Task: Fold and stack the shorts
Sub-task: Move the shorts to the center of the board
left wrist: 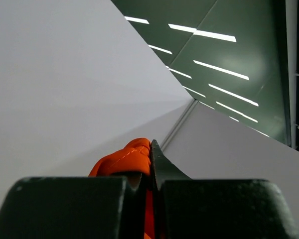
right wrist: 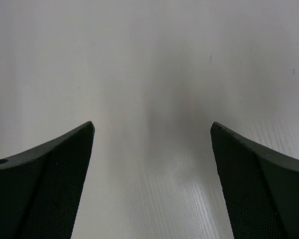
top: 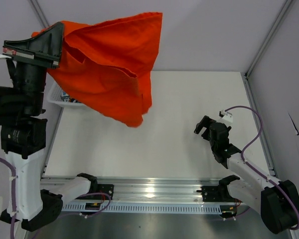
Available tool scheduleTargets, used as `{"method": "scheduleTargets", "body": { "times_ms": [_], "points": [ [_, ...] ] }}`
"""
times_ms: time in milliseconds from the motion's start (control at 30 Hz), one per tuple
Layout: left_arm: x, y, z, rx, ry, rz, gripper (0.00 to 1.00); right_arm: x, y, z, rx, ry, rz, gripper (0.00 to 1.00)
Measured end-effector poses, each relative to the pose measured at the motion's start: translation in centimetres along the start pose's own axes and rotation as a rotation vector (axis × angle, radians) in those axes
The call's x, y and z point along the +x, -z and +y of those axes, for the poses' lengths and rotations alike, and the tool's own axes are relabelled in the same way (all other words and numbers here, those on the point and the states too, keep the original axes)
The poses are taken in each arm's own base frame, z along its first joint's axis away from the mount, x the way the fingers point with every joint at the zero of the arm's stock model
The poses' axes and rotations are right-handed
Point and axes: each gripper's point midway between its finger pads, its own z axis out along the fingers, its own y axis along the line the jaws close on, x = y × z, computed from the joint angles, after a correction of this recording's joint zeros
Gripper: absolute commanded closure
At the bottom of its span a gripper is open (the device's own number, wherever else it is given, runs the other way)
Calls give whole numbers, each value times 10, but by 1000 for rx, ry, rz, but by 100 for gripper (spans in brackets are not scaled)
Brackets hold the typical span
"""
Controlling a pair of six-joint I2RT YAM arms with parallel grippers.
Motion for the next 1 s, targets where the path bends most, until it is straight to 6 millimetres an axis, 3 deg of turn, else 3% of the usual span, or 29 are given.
{"method": "scheduleTargets", "body": {
  "times_ms": [67, 100, 167, 233, 333, 367, 433, 533, 600, 633, 667, 700, 900, 1000],
  "points": [
    [17, -1, 5, 15, 22, 28, 100, 0, 0, 0, 0, 0, 0, 1],
    [35, -5, 16, 2, 36, 62, 100, 0, 0, 0, 0, 1, 0, 0],
    [89, -12, 51, -44, 64, 157, 100, 0, 0, 0, -3, 6, 2, 1],
    [161, -11, 98, -126, 90, 289, 100, 1, 0, 1, -10, 12, 5, 1],
    [283, 16, 176, -288, 125, 527, 100, 1, 0, 3, -21, 21, 9, 1],
    [327, 33, 203, -349, 132, 623, 100, 2, 1, 4, -24, 22, 11, 1],
    [394, 66, 241, -445, 145, 781, 97, 2, 1, 5, -34, 24, 15, 0],
    [448, 95, 266, -503, 164, 924, 92, 3, 2, 11, -71, 34, 20, 2],
    [460, 103, 269, -504, 172, 965, 67, 4, 6, 17, -121, 38, 18, 2],
    [462, 104, 269, -498, 171, 975, 32, 5, 8, 21, -150, 39, 17, 2],
    [461, 103, 267, -490, 171, 977, 12, 5, 11, 23, -174, 42, 11, 1],
    [459, 99, 264, -479, 170, 975, 1, 6, 14, 26, -199, 43, 8, 1],
    [429, 59, 236, -411, 91, 944, 1, 5, 25, 46, -338, 55, -4, 4],
    [401, 61, 223, -406, 35, 934, 1, 9, 31, 61, -425, 75, 16, 6]
  ]
}}
